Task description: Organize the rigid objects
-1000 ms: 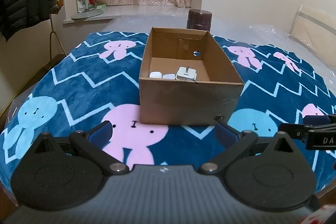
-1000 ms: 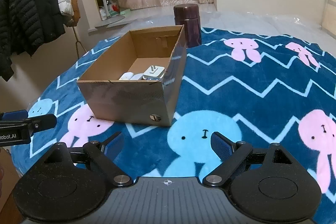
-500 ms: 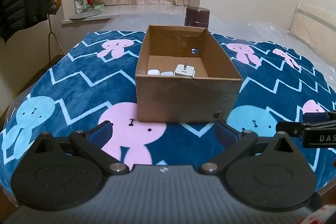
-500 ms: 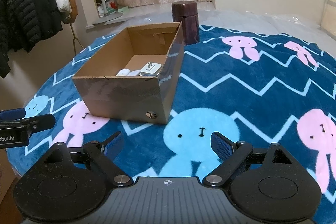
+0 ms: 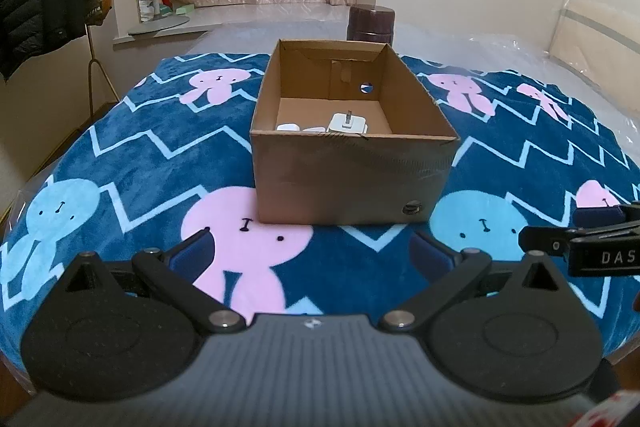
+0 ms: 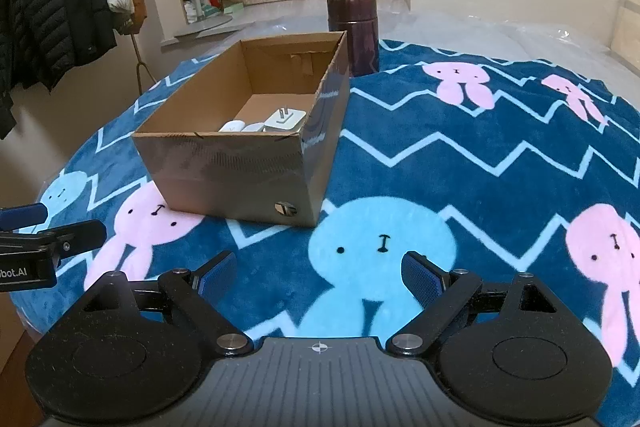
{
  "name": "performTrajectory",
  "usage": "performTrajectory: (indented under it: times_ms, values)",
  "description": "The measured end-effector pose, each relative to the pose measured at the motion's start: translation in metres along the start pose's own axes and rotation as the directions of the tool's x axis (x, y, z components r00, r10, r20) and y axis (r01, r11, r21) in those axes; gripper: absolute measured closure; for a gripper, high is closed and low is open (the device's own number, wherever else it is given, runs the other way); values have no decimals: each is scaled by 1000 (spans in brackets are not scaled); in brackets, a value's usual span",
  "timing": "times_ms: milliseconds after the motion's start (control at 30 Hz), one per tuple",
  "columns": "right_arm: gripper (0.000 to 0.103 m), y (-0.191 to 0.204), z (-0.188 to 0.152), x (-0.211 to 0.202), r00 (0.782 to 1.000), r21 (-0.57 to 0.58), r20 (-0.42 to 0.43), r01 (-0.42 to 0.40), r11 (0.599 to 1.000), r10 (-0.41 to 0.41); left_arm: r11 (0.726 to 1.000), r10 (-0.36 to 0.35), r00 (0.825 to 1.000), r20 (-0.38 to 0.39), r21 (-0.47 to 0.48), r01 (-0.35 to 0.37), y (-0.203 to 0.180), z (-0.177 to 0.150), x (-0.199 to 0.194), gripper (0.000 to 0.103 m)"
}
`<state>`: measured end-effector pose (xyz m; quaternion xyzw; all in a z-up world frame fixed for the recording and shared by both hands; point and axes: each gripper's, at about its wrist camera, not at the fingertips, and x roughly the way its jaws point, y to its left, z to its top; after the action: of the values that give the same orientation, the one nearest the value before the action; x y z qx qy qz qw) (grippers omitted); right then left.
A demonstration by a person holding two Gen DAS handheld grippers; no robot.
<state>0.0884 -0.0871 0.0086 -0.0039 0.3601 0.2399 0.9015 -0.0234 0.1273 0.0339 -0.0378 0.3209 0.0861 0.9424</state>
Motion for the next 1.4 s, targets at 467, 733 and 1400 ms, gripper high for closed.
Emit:
performTrajectory:
  times_ms: [467, 733, 1400]
  values:
    - [16, -4, -2, 1, 1000, 6, -2, 3, 1000, -3, 1000, -1, 1000, -1, 7, 1, -1, -2, 1, 1]
    - [16, -5, -1, 1, 1000, 6, -2, 4, 1000, -4, 1000, 0, 1000, -1, 8, 0, -2, -2, 2, 1]
    - [16, -5, -1, 2, 1000, 6, -4, 5, 1000, -5, 1000, 0, 1000, -5, 10, 0, -3, -2, 3, 1]
